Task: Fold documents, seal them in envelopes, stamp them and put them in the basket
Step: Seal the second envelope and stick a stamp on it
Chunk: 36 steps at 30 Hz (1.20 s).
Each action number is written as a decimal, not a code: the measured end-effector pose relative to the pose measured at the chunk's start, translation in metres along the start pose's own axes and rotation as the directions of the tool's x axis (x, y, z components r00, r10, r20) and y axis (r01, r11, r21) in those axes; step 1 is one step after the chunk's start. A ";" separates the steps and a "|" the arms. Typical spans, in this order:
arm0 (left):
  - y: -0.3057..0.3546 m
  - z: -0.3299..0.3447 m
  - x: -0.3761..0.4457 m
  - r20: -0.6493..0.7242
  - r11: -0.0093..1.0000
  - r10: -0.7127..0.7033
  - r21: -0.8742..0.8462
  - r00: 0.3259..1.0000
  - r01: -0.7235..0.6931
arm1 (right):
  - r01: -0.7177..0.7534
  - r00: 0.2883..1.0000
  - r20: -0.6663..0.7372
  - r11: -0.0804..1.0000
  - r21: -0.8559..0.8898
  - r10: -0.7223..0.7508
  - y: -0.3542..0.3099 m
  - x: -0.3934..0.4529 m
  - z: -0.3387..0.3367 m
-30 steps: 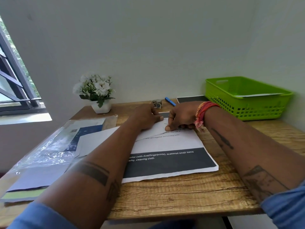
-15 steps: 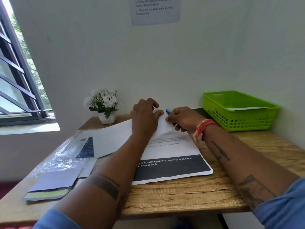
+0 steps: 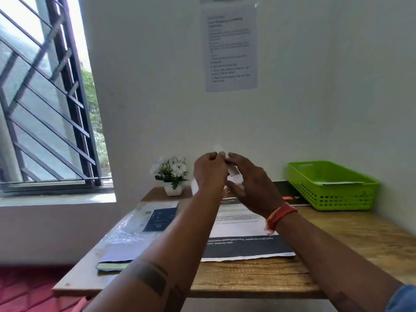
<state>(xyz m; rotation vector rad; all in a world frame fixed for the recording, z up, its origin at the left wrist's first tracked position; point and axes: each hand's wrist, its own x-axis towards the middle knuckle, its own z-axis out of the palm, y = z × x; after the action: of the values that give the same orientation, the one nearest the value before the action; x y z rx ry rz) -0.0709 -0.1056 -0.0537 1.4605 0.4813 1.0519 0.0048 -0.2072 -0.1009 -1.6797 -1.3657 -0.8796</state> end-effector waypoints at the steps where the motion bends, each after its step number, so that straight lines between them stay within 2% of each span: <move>1: 0.006 -0.006 0.002 0.027 0.997 -0.038 -0.065 0.999 0.040 | -0.004 1.000 -0.009 1.000 -0.015 0.004 -0.002 0.000 0.001; 4: 0.018 -0.023 0.006 0.176 0.916 -0.181 -0.328 0.968 0.231 | 0.028 0.999 -0.043 0.997 -0.067 -0.031 -0.005 0.000 0.006; 6: 0.018 -0.037 0.007 0.220 0.878 -0.242 -0.364 0.945 0.310 | 0.013 1.000 -0.018 0.996 -0.093 -0.014 -0.002 -0.001 0.010; 9: -0.003 -0.062 0.014 0.202 0.879 -0.376 -0.229 0.904 0.417 | 0.032 0.982 0.187 0.972 -0.234 0.013 0.003 -0.008 0.018; 12: -0.036 -0.084 0.014 0.144 0.873 -0.487 0.064 0.862 0.483 | 0.086 0.868 0.494 0.968 -0.237 0.044 0.001 -0.022 0.028; 14: -0.059 -0.094 0.017 0.067 0.862 -0.469 0.252 0.881 0.440 | 0.034 0.762 0.640 0.981 -0.191 0.099 -0.003 -0.030 0.032; 16: -0.073 -0.100 0.022 0.012 0.854 -0.369 0.400 0.929 0.334 | -0.029 0.692 0.706 0.983 -0.182 0.151 -0.005 -0.033 0.034; 18: -0.080 -0.103 0.026 0.038 0.739 -0.224 0.657 0.974 0.145 | -0.093 0.665 0.722 0.980 -0.173 0.191 -0.006 -0.034 0.036; 20: -0.082 -0.104 0.029 0.111 0.588 -0.117 0.808 0.987 -0.021 | -0.135 0.647 0.730 0.976 -0.171 0.218 -0.005 -0.035 0.039; 23: -0.086 -0.102 0.026 0.209 0.444 -0.026 0.878 0.977 -0.176 | -0.145 0.645 0.736 0.979 -0.146 0.205 -0.009 -0.035 0.042; 28: -0.093 -0.105 0.023 0.170 0.484 0.045 0.858 0.984 -0.170 | -0.158 0.664 0.722 0.980 -0.122 0.197 -0.011 -0.032 0.045; 32: -0.100 -0.118 0.022 0.186 0.359 0.003 0.917 0.983 -0.175 | -0.227 0.696 0.668 0.963 -0.144 0.263 -0.002 -0.032 0.045; 34: -0.103 -0.119 0.020 0.190 0.307 -0.047 0.937 0.981 -0.167 | -0.207 0.653 0.706 0.962 -0.180 0.273 -0.001 -0.032 0.046; 36: -0.103 -0.116 0.014 0.202 0.155 -0.055 0.969 0.978 -0.191 | -0.205 0.584 0.756 0.955 -0.217 0.297 -0.001 -0.033 0.048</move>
<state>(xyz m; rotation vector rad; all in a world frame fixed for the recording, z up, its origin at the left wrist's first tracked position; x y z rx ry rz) -0.1294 -0.0079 -0.1603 2.7977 1.1176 0.5333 0.0000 -0.1787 -0.1520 -2.4267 -1.5582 0.0176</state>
